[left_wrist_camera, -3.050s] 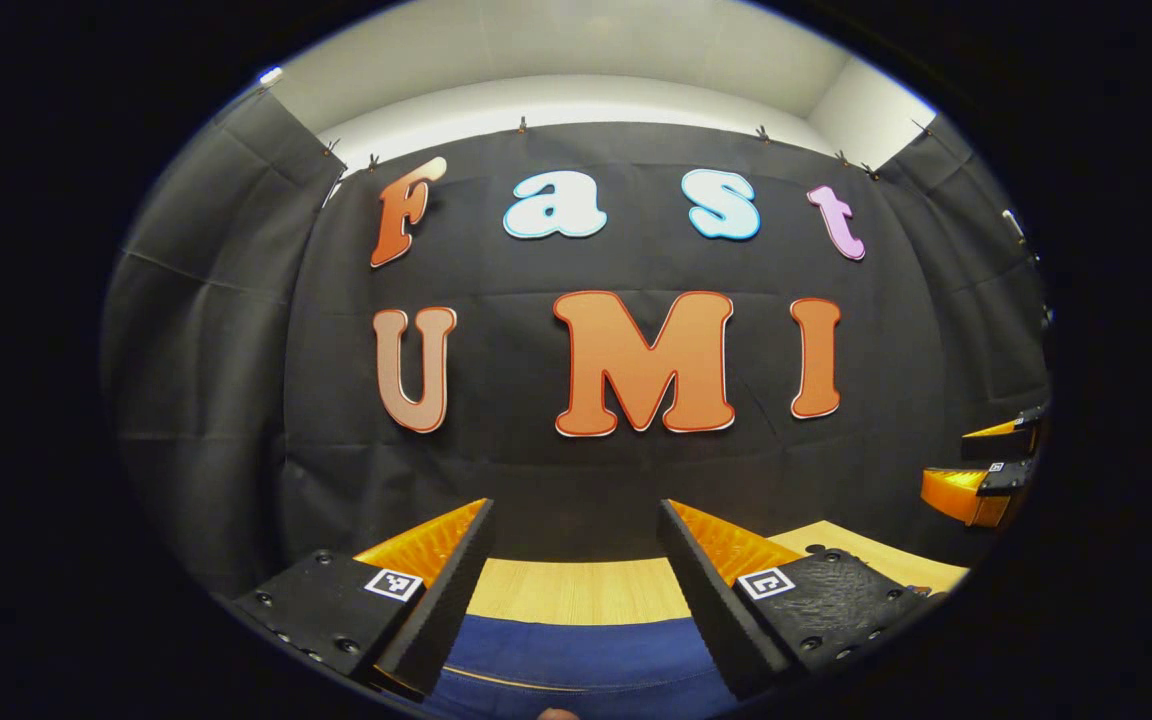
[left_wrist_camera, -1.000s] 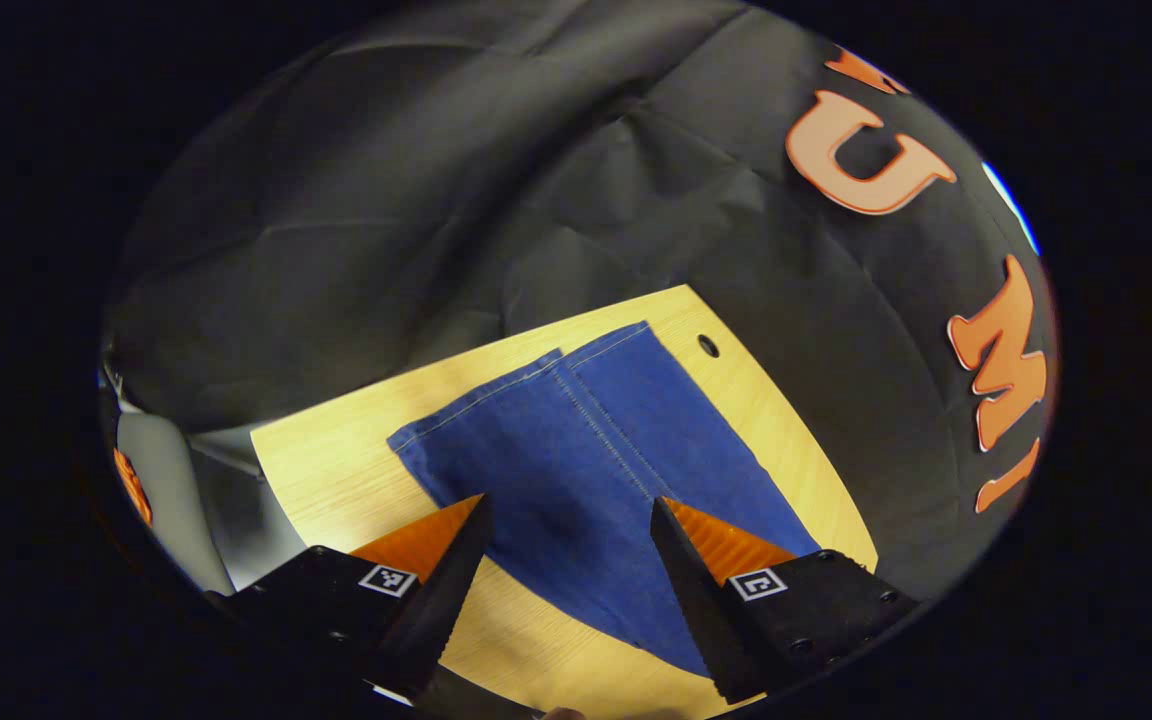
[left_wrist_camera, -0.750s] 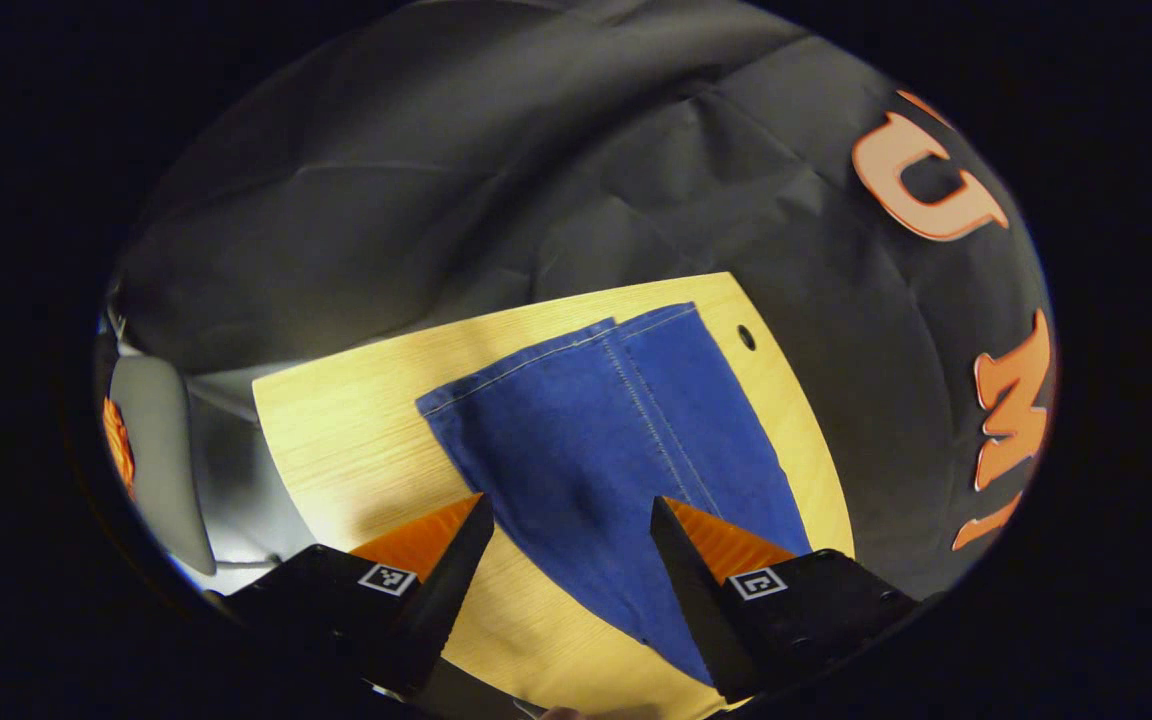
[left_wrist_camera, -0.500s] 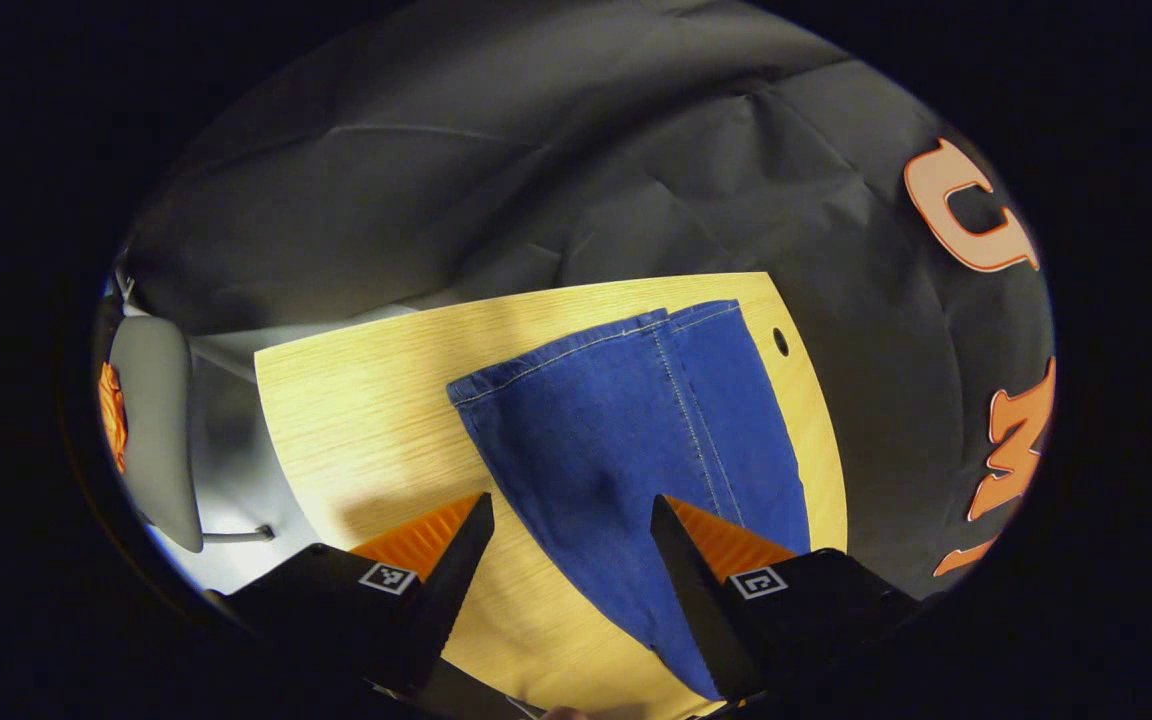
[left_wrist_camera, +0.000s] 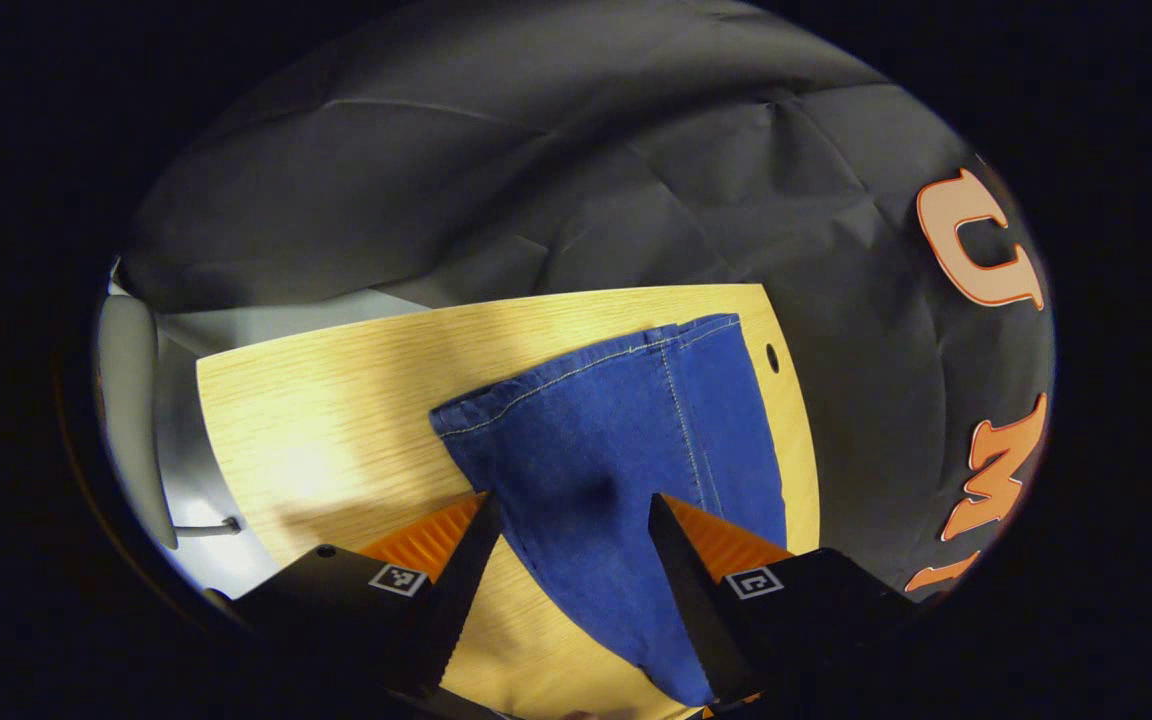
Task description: Grasp the waist and the cuffs of the jeans and fold them to make the two legs overlap; first hold the waist and fold one-third of the jeans toward the cuffs, then hold the cuffs and fold the remaining one-third in the same direction to finish folding.
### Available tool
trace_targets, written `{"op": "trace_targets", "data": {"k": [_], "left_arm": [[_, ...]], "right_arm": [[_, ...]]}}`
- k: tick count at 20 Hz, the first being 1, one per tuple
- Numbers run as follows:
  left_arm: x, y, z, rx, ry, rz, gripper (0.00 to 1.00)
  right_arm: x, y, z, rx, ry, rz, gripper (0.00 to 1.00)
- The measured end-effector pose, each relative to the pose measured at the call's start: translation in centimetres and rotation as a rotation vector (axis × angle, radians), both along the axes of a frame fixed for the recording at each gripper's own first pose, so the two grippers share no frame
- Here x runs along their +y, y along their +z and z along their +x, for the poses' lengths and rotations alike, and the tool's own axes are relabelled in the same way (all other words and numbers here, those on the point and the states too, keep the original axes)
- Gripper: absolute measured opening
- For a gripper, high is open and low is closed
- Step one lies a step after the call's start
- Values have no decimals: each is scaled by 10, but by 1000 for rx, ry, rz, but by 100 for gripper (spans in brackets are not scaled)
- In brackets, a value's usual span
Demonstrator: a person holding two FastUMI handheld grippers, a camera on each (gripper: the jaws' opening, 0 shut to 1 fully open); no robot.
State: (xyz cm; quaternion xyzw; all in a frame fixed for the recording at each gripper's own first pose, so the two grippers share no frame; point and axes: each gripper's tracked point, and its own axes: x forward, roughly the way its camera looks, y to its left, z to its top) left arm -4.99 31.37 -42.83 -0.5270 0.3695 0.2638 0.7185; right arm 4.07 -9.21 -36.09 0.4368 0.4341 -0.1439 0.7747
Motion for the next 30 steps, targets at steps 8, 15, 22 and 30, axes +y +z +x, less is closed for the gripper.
{"op": "trace_targets", "data": {"k": [8,15,22,30], "left_arm": [[5,1,11,-91,13,-22,84],[3,-5,20,-110,26,-34,82],[4,-18,30,-152,96,-99,46],[5,-20,23,-89,67,-31,2]], "right_arm": [[-12,-16,-6,11,-117,130,98],[-26,-40,-22,59,-115,140,97],[-19,-38,14,-61,-190,281,87],[-8,-46,28,-30,-292,354,16]]}}
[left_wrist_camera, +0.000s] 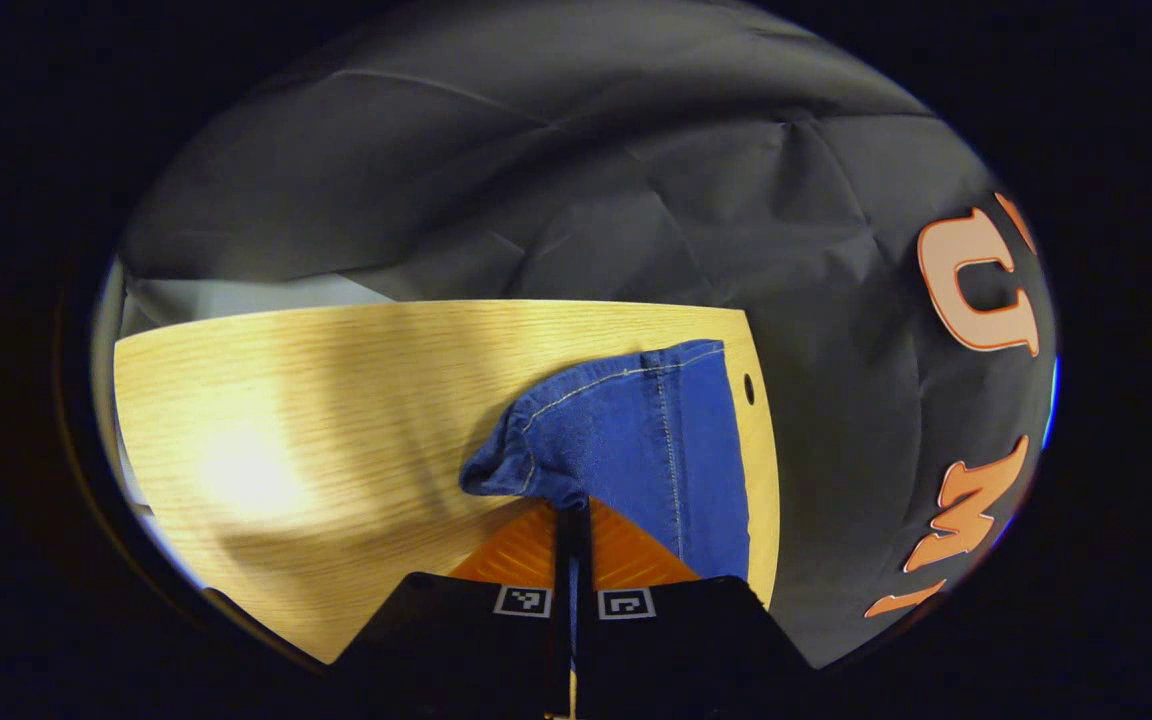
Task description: Grasp the waist and the cuffs of the jeans and fold them to make the two legs overlap; first hold the waist and fold one-third of the jeans toward the cuffs, then hold the cuffs and fold the remaining one-third in the same direction to finish folding.
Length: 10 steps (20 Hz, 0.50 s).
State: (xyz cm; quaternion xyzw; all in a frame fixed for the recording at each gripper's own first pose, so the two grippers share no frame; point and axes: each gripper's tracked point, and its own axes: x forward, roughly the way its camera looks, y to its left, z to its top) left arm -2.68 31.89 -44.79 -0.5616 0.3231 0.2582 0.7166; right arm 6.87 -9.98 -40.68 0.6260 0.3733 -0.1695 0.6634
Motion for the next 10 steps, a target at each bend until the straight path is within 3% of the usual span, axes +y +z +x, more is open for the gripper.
{"op": "trace_targets", "data": {"k": [2,3,10], "left_arm": [[0,3,5,8,-1,12,2],[-1,7,7,3,-7,11,2],[0,62,8,-44,-12,62,1]], "right_arm": [[-2,4,-4,-2,19,-12,16],[-6,0,-5,27,18,-38,8],[-10,26,-11,-9,33,1,7]]}}
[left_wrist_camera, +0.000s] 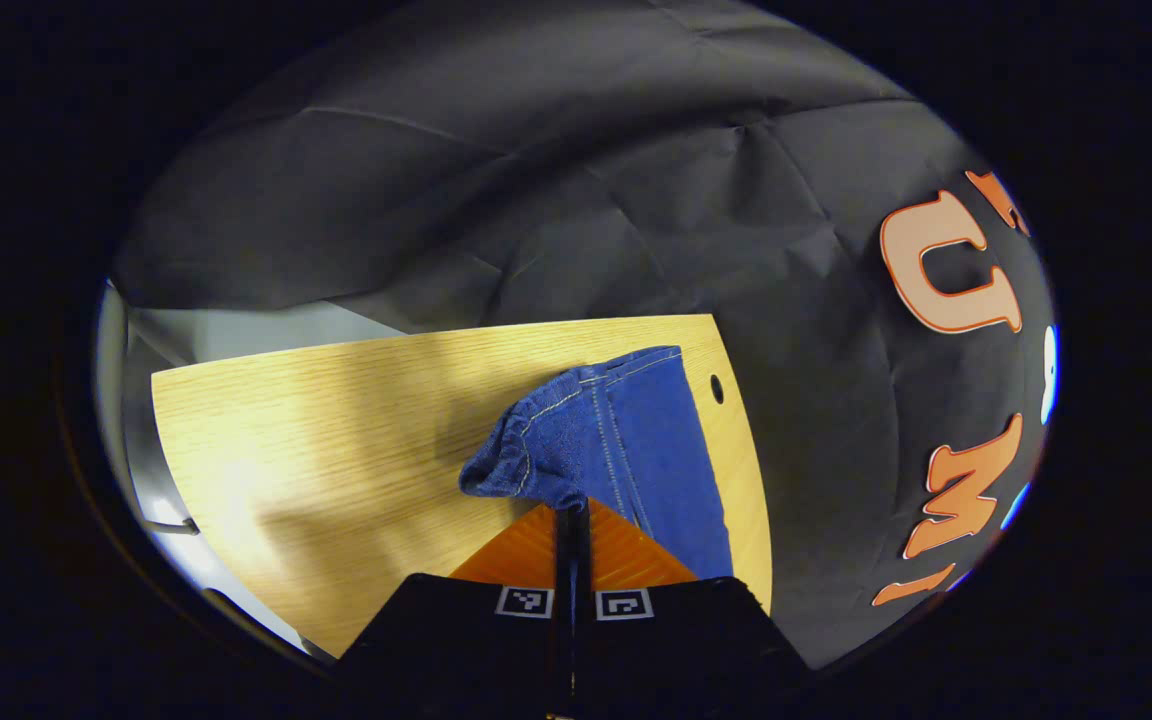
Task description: Grasp the waist and the cuffs of the jeans and fold them to make the two legs overlap; first hold the waist and fold one-third of the jeans toward the cuffs, then hold the cuffs and fold the remaining one-third in the same direction to finish folding.
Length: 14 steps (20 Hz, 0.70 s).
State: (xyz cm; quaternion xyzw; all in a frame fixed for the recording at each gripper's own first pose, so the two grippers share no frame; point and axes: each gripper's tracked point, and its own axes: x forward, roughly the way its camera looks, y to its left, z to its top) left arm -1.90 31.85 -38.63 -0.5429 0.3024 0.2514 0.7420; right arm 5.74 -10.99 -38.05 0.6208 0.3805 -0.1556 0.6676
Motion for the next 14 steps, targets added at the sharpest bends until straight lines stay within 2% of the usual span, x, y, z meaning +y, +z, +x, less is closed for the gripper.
{"op": "trace_targets", "data": {"k": [8,11,14], "left_arm": [[-7,66,4,16,49,35,1],[-6,75,16,53,36,35,1],[-3,73,41,107,-14,34,1]], "right_arm": [[-20,31,3,45,73,55,7],[-24,36,8,71,105,44,7],[-23,36,12,114,99,29,7]]}}
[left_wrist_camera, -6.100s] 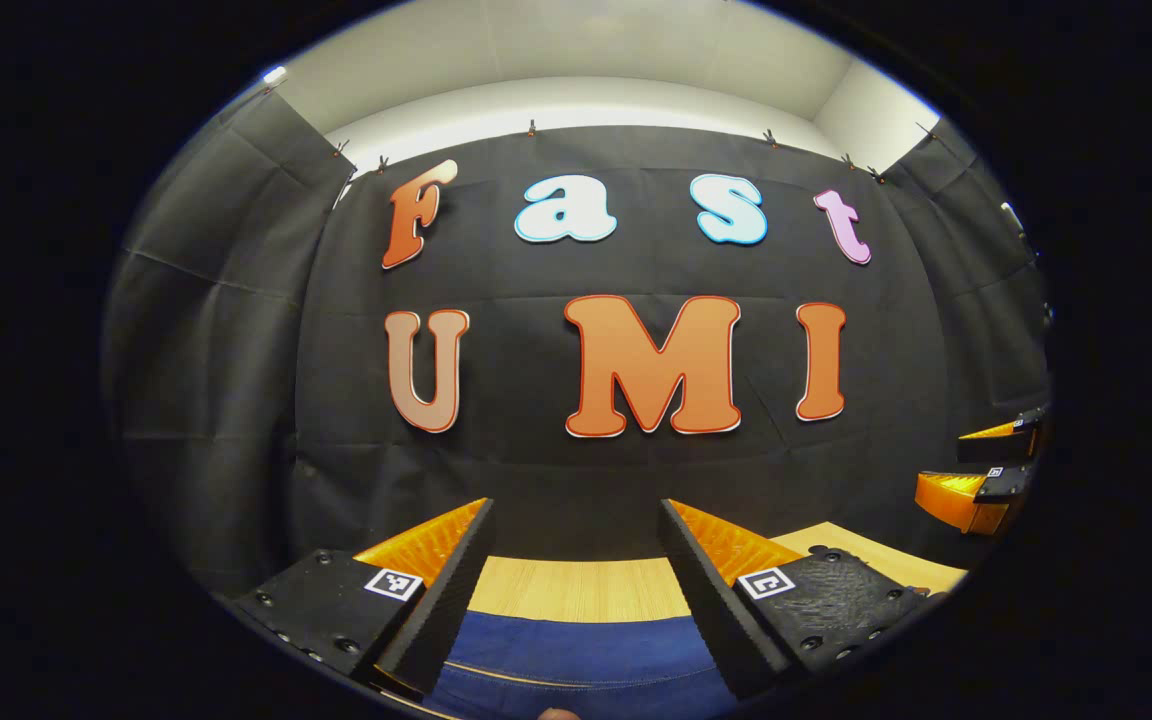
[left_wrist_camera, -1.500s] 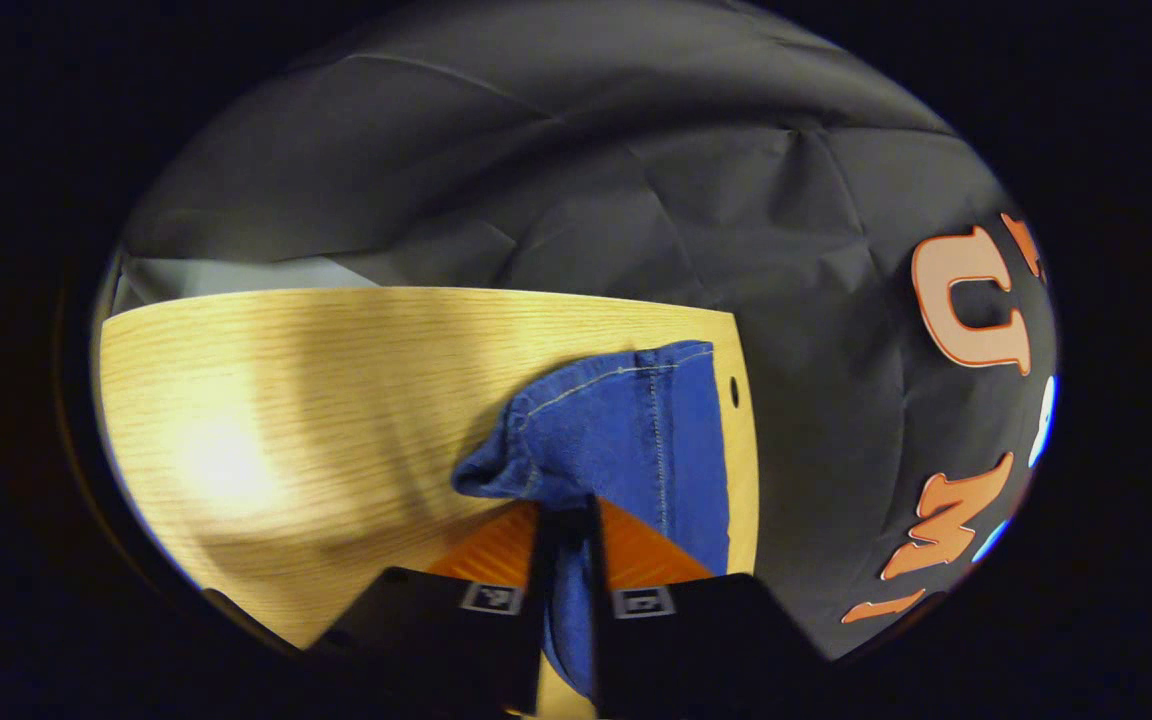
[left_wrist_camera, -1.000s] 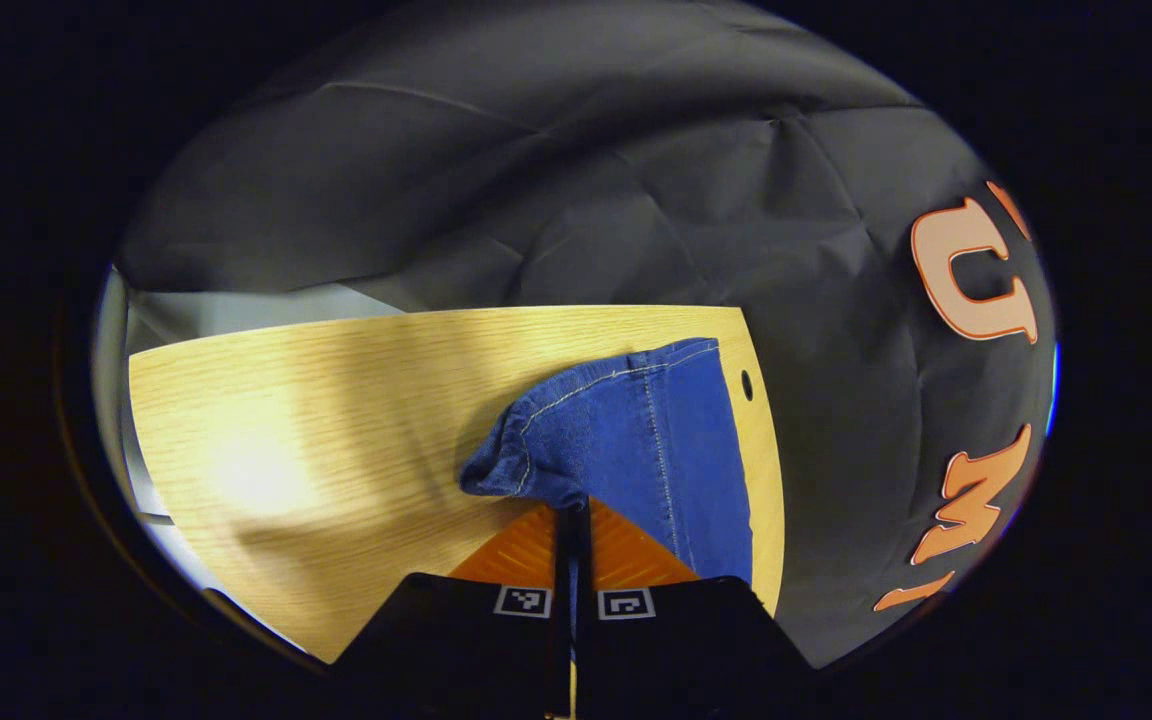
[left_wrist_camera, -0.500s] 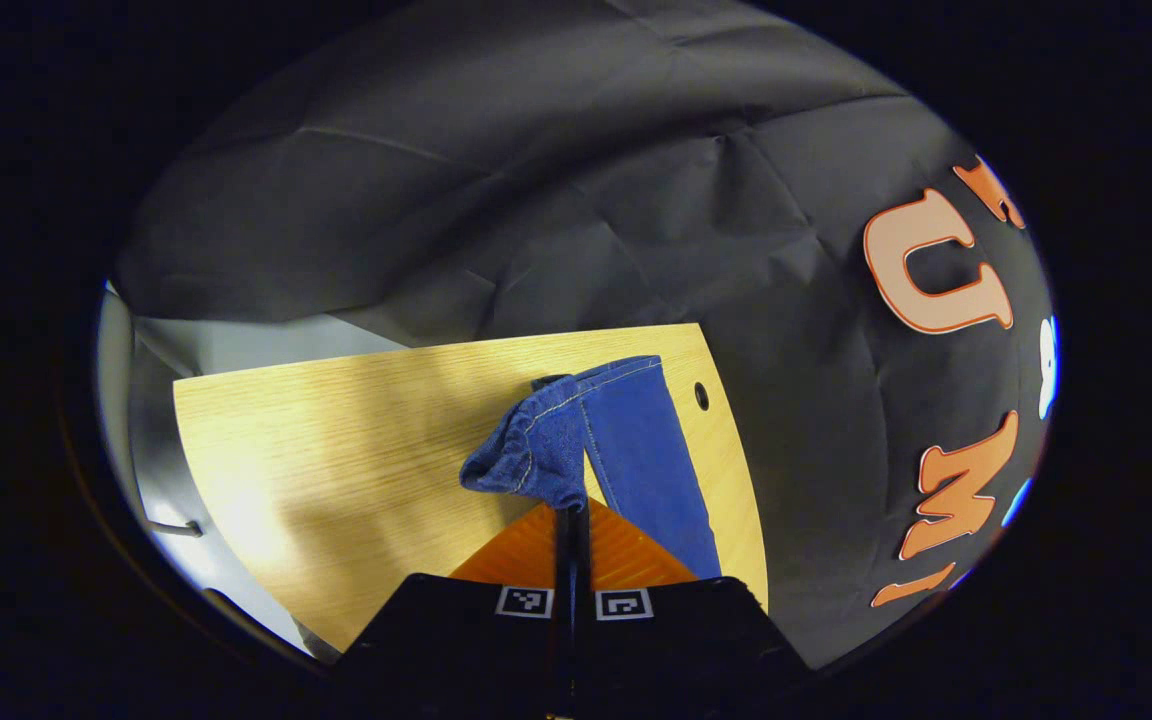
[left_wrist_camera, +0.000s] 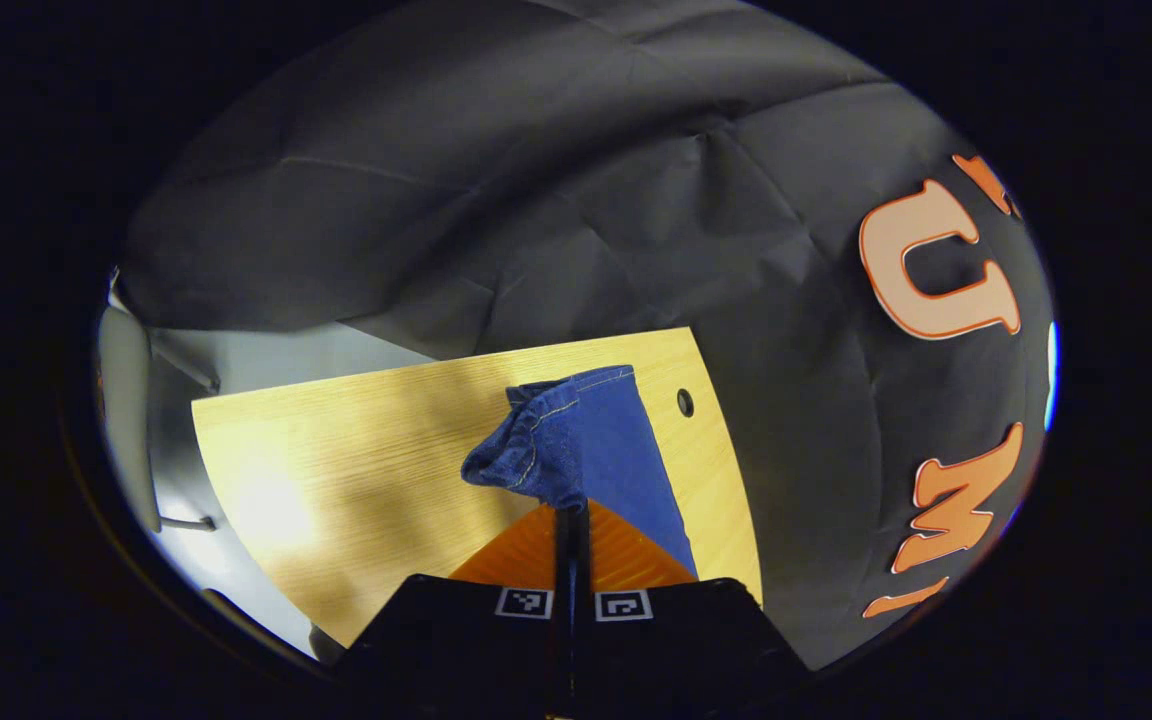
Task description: Grasp the waist and the cuffs of the jeans and fold them to make the two legs overlap; first hold the waist and fold one-third of the jeans toward the cuffs, then hold the cuffs and fold the remaining one-third in the same direction to finish folding.
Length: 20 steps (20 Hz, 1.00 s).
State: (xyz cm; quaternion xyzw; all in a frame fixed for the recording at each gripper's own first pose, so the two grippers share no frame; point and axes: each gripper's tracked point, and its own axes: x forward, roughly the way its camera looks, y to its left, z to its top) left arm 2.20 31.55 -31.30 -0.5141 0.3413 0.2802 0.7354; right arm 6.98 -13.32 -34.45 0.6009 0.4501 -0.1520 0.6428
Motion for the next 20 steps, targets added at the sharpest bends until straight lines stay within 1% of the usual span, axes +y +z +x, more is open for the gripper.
{"op": "trace_targets", "data": {"k": [5,6,7,10,11,14,16,18,19,20], "left_arm": [[6,-23,34,169,-11,-52,1],[6,-25,46,170,-9,-61,1],[7,-24,52,177,-24,-68,1],[10,-41,73,239,-64,-77,1],[11,-48,91,236,-77,-73,1],[8,-67,126,275,-155,-75,1],[5,-75,148,281,-188,-82,1],[3,-79,155,321,-223,-100,1],[1,-81,164,316,-240,-106,1],[4,-83,173,304,-238,-99,1]], "right_arm": [[1,7,8,79,-38,12,7],[1,9,11,87,-61,12,7],[2,8,15,93,-61,16,7],[5,7,25,134,-96,22,7],[7,7,30,144,-100,32,7],[8,8,41,182,-139,55,7],[11,5,53,205,-146,68,7],[17,1,68,225,-141,93,7],[19,-2,75,233,-139,106,7],[21,-3,81,241,-135,120,7]]}}
